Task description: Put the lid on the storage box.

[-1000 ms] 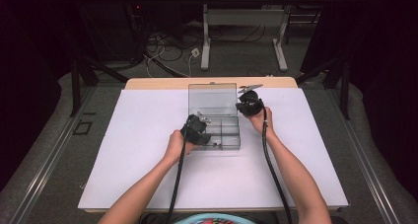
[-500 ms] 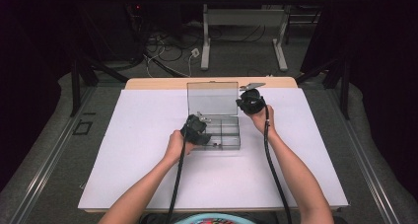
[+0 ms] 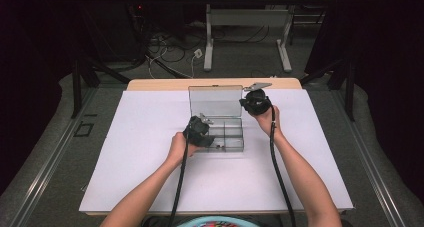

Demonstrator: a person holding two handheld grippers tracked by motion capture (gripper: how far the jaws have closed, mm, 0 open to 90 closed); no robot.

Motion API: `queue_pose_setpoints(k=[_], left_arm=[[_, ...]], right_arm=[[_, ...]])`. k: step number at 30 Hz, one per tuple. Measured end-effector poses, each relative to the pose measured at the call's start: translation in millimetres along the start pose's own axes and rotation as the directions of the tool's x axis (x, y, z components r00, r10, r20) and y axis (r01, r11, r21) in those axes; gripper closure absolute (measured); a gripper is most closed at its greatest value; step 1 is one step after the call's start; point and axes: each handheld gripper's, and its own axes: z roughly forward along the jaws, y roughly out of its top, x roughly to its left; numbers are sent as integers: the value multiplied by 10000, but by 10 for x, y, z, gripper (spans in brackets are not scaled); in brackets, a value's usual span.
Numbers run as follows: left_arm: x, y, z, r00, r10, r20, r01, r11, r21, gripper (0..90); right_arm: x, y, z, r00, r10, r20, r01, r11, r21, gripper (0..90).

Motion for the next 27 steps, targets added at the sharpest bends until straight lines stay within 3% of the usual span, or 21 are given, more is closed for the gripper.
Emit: queue_pose_setpoints(k=[4, 8, 13, 15, 20, 21, 24, 25, 27], left_arm=[[11, 61, -100, 9991, 153, -389, -170, 9988, -456, 380], [106, 165, -330, 9919, 213, -1254, -381, 9905, -1325, 174], [343, 227, -550, 9825, -361, -1828, -17, 9793, -2023, 34], [429, 253, -578, 9799, -486, -1934, 75, 9781, -2078, 0], [662, 360, -604, 9802, -754, -1833, 341, 9752, -2188, 0], [691, 381, -610, 9770, -889, -1939, 444, 9739, -2226, 17], [771, 426, -637, 9799, -967, -1744, 507, 9666, -2514, 175], [789, 441, -647, 9816, -844, -1715, 375, 9648, -2601, 181], [794, 465, -673, 9832, -562, -1738, 57, 9605, -2781, 301]], right_arm=[[1, -10, -7, 10000, -6, -83, 6, 10000, -59, 900], [5, -21, -19, 9999, 2, -130, -3, 10000, -55, 900], [8, -30, -20, 9999, -4, -167, 3, 10000, -60, 900], [10, -41, -18, 9998, -74, -162, 74, 10000, -42, 900], [18, -48, -18, 9999, -32, -167, 31, 10000, -43, 900], [20, -48, -21, 9999, -13, -149, 13, 10000, -35, 900], [20, -44, -30, 9998, -111, -193, 110, 9999, -33, 900], [18, -42, -34, 9997, -170, -187, 169, 9998, -53, 900], [28, -36, -46, 9998, -138, -134, 138, 9999, -28, 900]])
